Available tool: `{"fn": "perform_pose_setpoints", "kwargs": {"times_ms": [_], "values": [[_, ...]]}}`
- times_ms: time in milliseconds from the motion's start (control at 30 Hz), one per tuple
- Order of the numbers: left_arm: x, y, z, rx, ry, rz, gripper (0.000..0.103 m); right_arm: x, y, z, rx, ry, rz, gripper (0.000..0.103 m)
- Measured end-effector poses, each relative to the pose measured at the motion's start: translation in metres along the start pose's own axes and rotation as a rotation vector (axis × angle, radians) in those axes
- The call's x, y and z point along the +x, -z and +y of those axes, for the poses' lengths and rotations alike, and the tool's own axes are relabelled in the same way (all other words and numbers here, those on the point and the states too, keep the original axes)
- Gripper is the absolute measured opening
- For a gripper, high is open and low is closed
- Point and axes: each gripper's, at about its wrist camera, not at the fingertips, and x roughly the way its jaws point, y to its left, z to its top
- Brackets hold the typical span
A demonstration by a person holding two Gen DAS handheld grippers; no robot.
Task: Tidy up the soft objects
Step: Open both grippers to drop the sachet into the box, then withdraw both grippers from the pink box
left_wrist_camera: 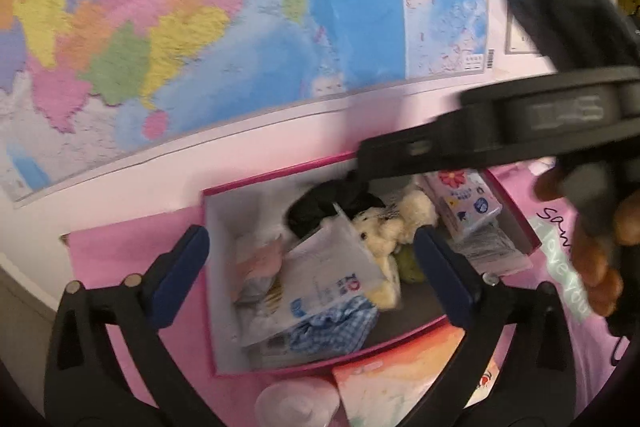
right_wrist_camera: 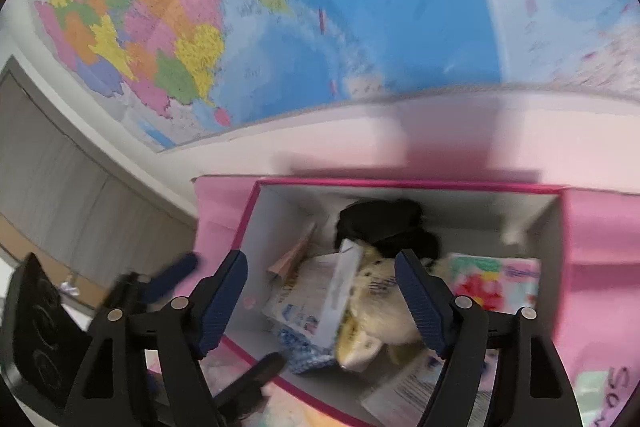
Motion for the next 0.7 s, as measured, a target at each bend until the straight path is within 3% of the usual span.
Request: {"fn": "perform_pose_setpoints", "kwargs": {"times_ms": [167,400,700], "values": [[-0.024,0.013,0.003,-0.017,-0.077,-0.016,0.103,-0.047,0.026,0.011,-0.049,0.029,-0.089,0.09],[-0.058,0.044,0.012,-0.091,-0.086,-0.024,0.103,-0.101,0.083,0.017,-0.034,0.008,-0.169,0.091],[-0.112,0.092,0.005,-0.137,-0.089,-0.049,0.103,-0.144,0.174,0.037,-0.052,-0.011,-0.179,0.091]]}}
